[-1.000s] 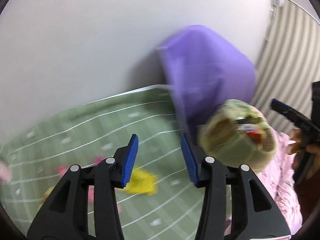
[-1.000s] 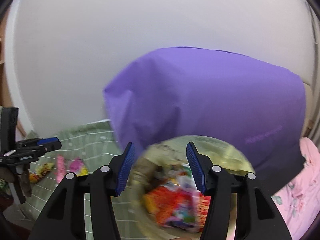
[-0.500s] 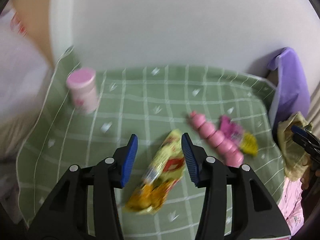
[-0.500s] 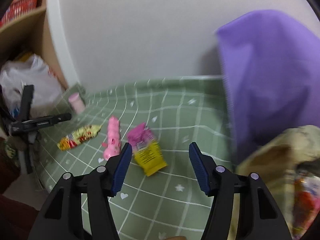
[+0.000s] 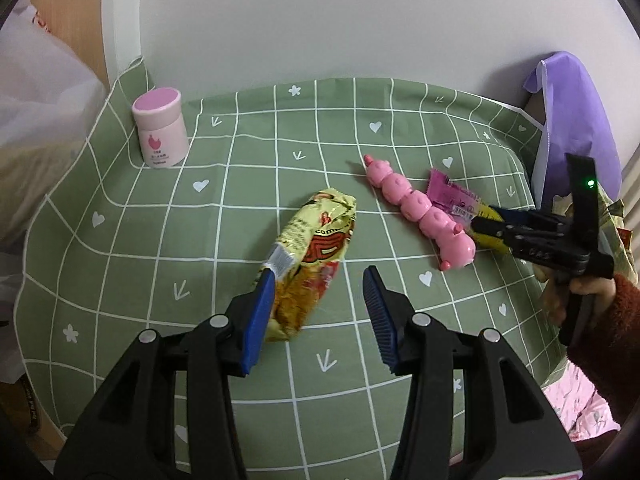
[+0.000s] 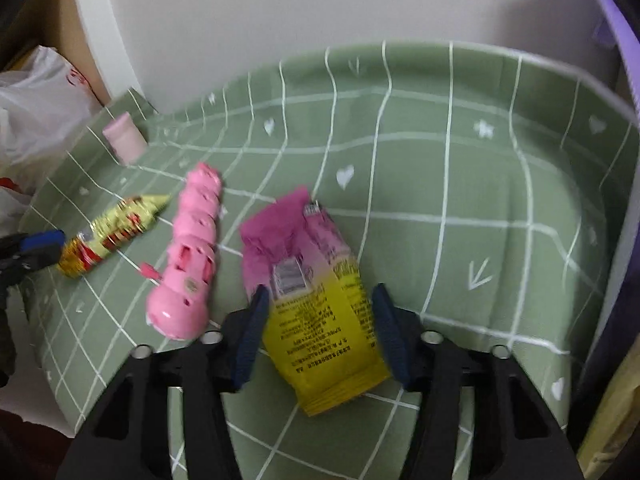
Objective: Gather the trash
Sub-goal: 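Grasp the yellow-gold wrapper with the left tool while the right tool grasps the pink-yellow packet, then carry the wrapper and packet with both tools over the trash bag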
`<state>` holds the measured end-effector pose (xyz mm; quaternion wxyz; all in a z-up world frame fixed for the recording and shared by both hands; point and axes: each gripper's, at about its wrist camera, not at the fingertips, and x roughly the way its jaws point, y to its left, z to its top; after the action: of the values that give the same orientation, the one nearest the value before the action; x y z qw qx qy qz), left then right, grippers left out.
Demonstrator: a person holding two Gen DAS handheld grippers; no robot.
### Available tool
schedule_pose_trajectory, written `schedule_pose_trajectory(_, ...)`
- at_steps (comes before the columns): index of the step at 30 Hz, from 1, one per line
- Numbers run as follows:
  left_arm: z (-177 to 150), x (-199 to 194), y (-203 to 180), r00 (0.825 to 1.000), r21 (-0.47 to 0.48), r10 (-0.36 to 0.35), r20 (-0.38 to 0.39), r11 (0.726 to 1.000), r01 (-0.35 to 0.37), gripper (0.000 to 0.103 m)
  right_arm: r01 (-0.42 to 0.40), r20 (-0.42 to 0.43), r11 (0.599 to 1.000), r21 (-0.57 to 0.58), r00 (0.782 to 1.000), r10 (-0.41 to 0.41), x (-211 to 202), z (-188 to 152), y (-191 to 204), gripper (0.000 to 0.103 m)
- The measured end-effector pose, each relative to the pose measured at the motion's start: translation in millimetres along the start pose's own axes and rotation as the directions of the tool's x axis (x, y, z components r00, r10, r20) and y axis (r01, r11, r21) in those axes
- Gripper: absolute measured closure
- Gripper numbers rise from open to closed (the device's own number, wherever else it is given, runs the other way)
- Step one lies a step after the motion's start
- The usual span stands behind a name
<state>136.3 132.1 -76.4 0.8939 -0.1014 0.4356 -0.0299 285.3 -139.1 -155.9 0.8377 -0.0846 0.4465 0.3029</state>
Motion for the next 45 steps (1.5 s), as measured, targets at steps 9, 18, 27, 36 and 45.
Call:
schedule_pose_trajectory(9, 12.5, 4.5, 3.3, 1.0, 0.016, 0.001, 0.022, 1.0, -0.001, 0.06, -0.001, 0.051, 0.998, 0.068, 0.999, -0.003, -45.4, -20.4, 0.0, 0.087)
schedule_pose_trajectory(18, 29.4, 35.8, 14.3, 0.994, 0.029, -0.081, -0.076, 0.996, 0.083, 0.06, 0.013, 0.122, 0.986, 0.163, 0.992, -0.033, -105.3, -43.2, -8.3, 0.087)
schedule_pose_trajectory(27, 46.9, 78.4, 4.3, 0.974, 0.053, -0.027, -0.225, 0.998, 0.04, 0.08, 0.067, 0.142, 0.978, 0.199, 0.985, -0.097, -135.8, -66.8, -10.3, 0.087)
schedule_pose_trajectory(36, 75.5, 12.1, -49.2, 0.985, 0.113, -0.173, -0.003, 0.979, 0.172, 0.088, 0.114, 0.219, 0.962, 0.247, 0.961, -0.17, -181.7, -75.7, -13.1, 0.087)
schedule_pose_trajectory(45, 128.9, -59.1, -156.6, 0.874, 0.27, -0.425, 0.235, 0.893, 0.362, 0.088, 0.228, 0.366, 0.926, 0.3, 0.869, -0.332, -273.8, -72.4, -24.7, 0.087)
